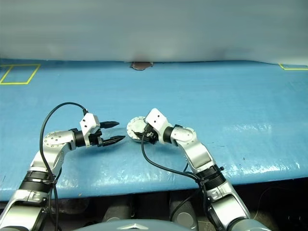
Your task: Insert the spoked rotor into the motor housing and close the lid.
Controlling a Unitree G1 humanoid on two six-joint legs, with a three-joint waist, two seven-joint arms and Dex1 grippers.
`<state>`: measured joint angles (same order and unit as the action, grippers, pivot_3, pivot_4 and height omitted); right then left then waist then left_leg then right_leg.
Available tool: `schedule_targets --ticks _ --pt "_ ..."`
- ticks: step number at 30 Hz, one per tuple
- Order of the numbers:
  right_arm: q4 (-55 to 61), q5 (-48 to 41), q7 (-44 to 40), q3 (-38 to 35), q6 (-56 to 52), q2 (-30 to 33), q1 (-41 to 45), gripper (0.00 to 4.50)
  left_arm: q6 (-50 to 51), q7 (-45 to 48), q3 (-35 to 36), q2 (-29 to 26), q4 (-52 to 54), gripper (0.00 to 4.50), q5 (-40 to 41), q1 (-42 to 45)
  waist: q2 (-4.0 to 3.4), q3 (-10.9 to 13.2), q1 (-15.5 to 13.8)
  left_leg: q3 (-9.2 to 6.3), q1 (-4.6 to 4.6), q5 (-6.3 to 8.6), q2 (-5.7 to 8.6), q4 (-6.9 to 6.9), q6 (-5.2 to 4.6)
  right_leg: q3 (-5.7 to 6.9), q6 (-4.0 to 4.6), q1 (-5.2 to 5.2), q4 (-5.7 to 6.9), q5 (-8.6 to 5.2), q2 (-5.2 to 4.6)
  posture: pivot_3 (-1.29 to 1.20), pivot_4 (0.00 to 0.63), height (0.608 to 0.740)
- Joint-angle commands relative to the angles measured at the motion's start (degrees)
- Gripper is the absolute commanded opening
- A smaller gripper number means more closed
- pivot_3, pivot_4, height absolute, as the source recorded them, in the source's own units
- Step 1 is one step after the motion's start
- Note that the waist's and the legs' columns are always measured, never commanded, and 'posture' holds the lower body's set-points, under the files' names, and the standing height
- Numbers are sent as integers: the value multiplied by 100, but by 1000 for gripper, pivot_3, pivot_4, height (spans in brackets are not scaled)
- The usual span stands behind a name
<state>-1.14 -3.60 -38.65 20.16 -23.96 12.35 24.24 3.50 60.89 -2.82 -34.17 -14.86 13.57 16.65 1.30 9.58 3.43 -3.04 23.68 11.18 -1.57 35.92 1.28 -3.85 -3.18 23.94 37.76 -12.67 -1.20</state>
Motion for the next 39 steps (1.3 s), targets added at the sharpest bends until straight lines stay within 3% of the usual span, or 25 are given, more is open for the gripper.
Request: schedule_targets --ticks 1,28,35,39 --pt "-36 -32 4 -57 165 -41 -13 3056 -57 -32 80 -19 86 3508 3 18 0 0 -1 0 0 0 0 0 0 0 0 0 0 0 0 0 150 740" --pt "-1348 278 -100 149 628 -43 308 3056 89 -86 70 39 279 3508 96 -125 -1 -4 17 0 -24 0 -2 5 0 -1 0 -19 6 1 2 0 150 740" --pt "-1436 339 -83 179 642 -52 314 3056 1119 -680 365 491 335 3508 586 227 -1 -7 17 0 -38 -2 -3 9 -3 -1 -1 -35 9 2 2 0 150 740" --pt "-1369 365 -34 194 642 -59 268 3057 1390 -751 196 576 178 2513 471 466 -2 -8 27 -2 -39 -5 -2 9 -7 -1 -4 -36 11 4 5 0 150 740"
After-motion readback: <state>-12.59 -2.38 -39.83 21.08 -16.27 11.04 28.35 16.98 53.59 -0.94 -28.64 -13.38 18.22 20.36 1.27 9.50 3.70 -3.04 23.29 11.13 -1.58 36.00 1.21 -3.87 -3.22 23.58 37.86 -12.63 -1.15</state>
